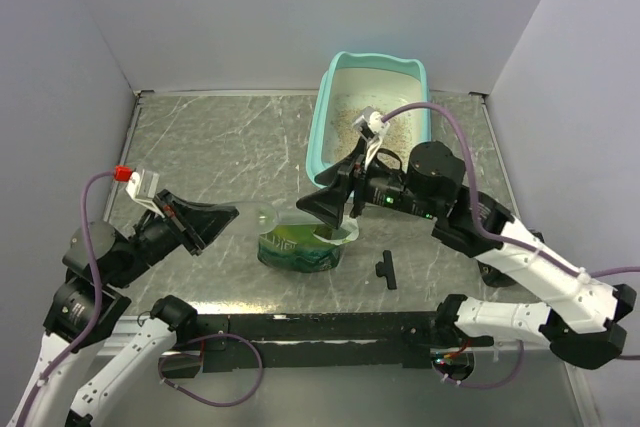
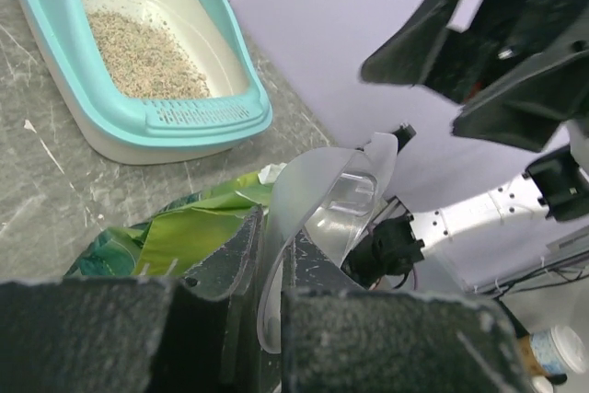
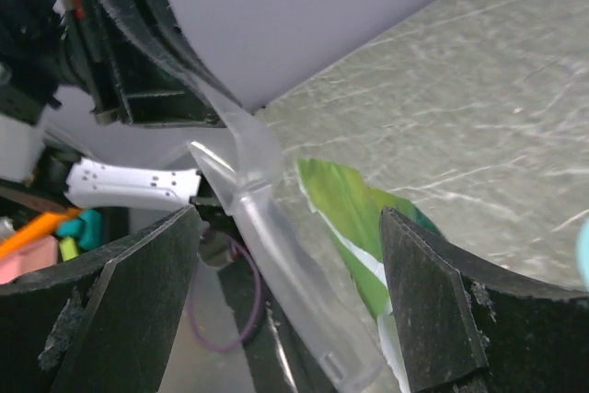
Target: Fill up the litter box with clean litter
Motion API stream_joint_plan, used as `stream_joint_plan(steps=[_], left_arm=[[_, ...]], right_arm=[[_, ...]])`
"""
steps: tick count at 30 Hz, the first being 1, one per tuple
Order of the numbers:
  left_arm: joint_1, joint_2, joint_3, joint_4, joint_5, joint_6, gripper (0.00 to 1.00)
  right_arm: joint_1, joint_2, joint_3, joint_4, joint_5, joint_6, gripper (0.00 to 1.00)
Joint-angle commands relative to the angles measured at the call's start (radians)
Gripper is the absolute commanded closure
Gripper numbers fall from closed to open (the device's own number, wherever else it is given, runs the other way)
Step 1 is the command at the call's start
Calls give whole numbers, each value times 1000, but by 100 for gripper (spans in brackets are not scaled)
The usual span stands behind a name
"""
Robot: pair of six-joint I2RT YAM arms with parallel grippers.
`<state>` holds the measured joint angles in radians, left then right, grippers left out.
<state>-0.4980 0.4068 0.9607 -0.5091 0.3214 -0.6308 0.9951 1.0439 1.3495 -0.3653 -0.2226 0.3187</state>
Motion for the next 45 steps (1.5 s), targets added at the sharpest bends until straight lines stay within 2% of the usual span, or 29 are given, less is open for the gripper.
stream_joint_plan(steps=[1,14,32,38,42,45], left_arm=[[-1,-19,-40,179,-25,-37,99],[-2,-17,-135,276,-30,-29,99],[-2,3,-175,365,19,-73,99],[-2,0,-194,371,21,-76,99],[-1,-2,-206,382,16,-81,99],[-2,1,-209,382,18,-81,99]], right_arm=[[-105,-51,-139,342,-273,170,15],[-268,-151,-459,667,-460,356,18],[-291,-163,-572,792,-492,441,21],[-293,-166,-566,805,-503,434,28],[-293,-151,-555,819,-523,450,41],[-293,-153,-550,819,-520,447,45]])
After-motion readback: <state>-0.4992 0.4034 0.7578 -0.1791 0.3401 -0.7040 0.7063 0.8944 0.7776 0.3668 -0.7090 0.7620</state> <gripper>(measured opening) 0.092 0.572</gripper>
